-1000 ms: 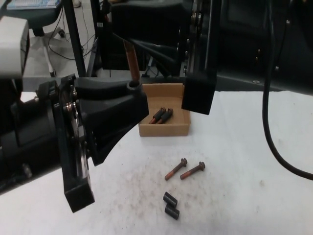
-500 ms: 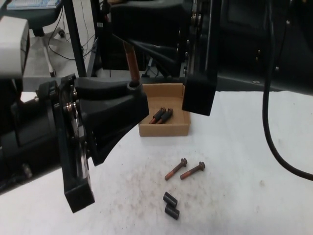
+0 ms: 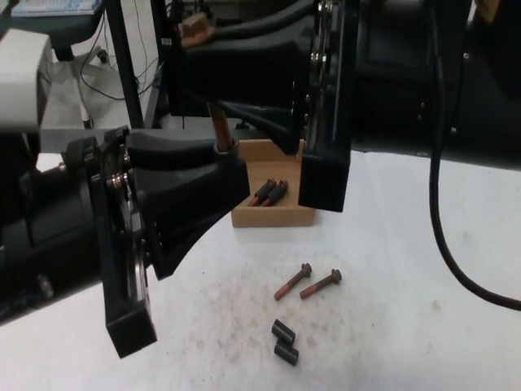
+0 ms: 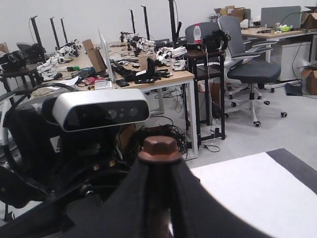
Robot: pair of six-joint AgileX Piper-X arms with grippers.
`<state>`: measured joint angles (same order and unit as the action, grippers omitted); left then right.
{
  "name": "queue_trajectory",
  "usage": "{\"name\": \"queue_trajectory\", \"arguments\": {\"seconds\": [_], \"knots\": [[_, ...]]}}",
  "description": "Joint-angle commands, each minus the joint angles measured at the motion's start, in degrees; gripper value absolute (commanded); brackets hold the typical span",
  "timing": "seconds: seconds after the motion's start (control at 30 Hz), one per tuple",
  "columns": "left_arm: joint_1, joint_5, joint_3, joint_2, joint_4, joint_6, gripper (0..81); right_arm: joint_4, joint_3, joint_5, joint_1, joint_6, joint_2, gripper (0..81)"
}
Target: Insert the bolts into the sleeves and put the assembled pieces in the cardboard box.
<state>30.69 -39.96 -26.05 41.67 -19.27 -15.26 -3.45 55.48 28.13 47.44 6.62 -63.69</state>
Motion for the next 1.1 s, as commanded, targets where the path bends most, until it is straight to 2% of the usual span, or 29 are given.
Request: {"name": "queue_trajectory", "arguments": {"seconds": [0.0,0.1,0.37,0.7,0.83,0.97,1.0,1.07], "knots": [[-0.1,-0.4,-0.8,-0.1,-2.2,-0.5,0.4,-0.3,0.0,-1.5,0.0,-0.3,0.2,0.8],[-0.1,-0.3,-0.8,-0.1,-5.2,-1.1,0.4,-0.3,0.0,-1.5,0.0,-0.3,0.2,0.8],[-0.1,5.7,-1.7,-0.1,-12.0,-1.9,0.4,-0.2,0.0,-1.5,0.0,-0.3,0.2,0.8],[-1.1,4.6,-2.4,-0.1,-11.3,-1.9,0.4,-0.2,0.0,-1.5,0.0,-0.3,0.2,1.1],[-1.1,4.6,-2.4,-0.1,-11.3,-1.9,0.4,-0.2,0.0,-1.5,0.0,-0.3,0.2,15.7],[-1.1,4.3,-2.4,-0.1,-9.7,-1.9,0.4,-0.2,0.0,-1.7,0.0,-0.3,0.2,37.4],[-1.1,4.3,-2.4,-0.1,-9.2,-1.9,0.4,-0.2,0.0,-1.9,0.0,-0.3,0.2,41.0],[-1.1,4.3,-2.4,-0.1,-8.2,-1.9,0.4,-0.2,0.0,-2.2,0.0,-0.3,0.2,43.3]]}}
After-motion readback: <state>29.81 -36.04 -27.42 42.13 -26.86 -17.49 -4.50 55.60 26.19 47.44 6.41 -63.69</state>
